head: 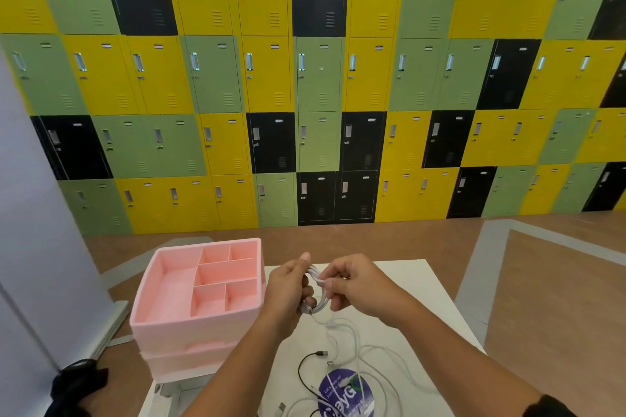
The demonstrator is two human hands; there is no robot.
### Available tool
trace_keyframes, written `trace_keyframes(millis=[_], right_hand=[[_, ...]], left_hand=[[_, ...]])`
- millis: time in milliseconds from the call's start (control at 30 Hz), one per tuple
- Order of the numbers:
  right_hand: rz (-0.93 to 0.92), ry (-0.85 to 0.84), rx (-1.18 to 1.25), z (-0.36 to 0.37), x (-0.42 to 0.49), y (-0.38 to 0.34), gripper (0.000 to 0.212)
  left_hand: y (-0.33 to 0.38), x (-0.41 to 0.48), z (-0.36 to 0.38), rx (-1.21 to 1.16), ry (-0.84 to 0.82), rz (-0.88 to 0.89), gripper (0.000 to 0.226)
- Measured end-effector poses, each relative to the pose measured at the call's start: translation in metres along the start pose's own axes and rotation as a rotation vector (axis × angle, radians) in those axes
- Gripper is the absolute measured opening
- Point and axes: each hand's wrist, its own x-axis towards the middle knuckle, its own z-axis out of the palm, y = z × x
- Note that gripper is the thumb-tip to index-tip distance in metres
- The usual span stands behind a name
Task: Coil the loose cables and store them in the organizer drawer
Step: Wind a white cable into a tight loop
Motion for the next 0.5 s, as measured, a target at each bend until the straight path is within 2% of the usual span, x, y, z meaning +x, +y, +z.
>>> trace_keyframes(millis=[133, 233, 367, 433, 500], right_hand=[[0.038, 0.062, 0.119, -0.003, 0.002, 0.003, 0.016], [0.040, 0.078, 0.157, 0.000, 0.002, 0.005, 0.015], [-0.019, 0.101, -0.174, 0.005, 0.001, 0.009, 0.010], [-0.067, 0.137, -0.316, 0.004, 0.002, 0.011, 0.010], [-0.126, 0.205, -0.360, 0.001, 0.004, 0.010, 0.010]], left_hand=[[0.002, -0.003, -0.005, 0.092, -0.142, 0.086, 0.007], [0.003, -0.001, -0.006, 0.138, -0.105, 0.112, 0.012], [0.007, 0.003, -0.007, 0.085, 0.019, 0.045, 0.018], [0.012, 0.002, -0.007, 0.007, 0.017, -0.014, 0.019], [0.017, 0.000, -0.007, -0.128, -0.033, -0.109, 0.020]])
